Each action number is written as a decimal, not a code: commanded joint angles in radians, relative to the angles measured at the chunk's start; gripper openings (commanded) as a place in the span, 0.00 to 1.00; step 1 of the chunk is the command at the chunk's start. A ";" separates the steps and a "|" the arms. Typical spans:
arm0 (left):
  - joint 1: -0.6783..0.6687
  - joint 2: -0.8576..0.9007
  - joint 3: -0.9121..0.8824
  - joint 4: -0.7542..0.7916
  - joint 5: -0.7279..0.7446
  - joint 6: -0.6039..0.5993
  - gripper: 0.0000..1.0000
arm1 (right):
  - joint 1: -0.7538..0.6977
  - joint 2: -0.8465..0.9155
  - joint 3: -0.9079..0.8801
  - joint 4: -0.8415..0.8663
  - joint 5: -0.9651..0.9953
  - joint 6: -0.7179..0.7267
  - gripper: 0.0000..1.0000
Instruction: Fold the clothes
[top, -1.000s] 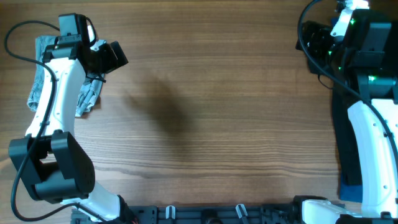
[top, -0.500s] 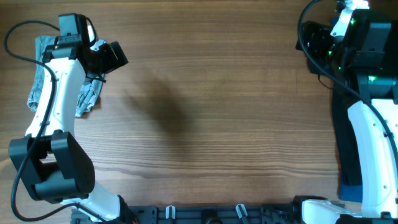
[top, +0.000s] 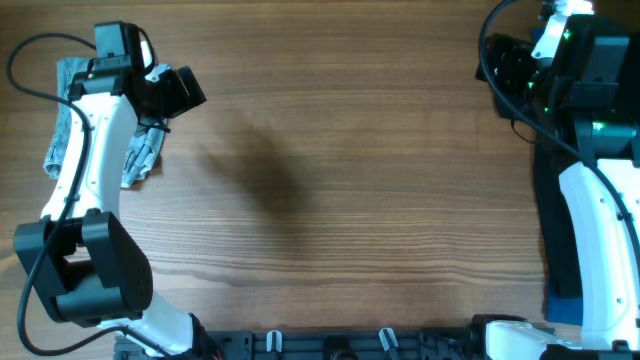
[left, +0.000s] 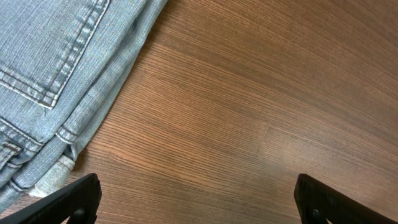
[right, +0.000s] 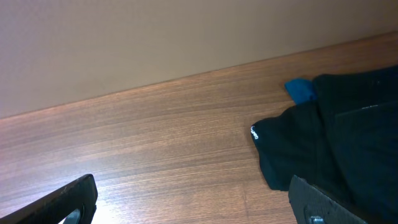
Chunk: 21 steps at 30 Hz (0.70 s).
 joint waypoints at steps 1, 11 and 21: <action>-0.003 0.003 0.001 0.003 0.016 0.006 1.00 | 0.002 0.011 -0.006 -0.001 0.014 0.013 0.99; -0.003 0.003 0.001 0.003 0.015 0.006 1.00 | 0.002 0.006 -0.029 -0.001 0.021 0.011 1.00; -0.003 0.003 0.001 0.003 0.016 0.006 1.00 | 0.070 -0.348 -0.076 -0.026 0.048 0.015 1.00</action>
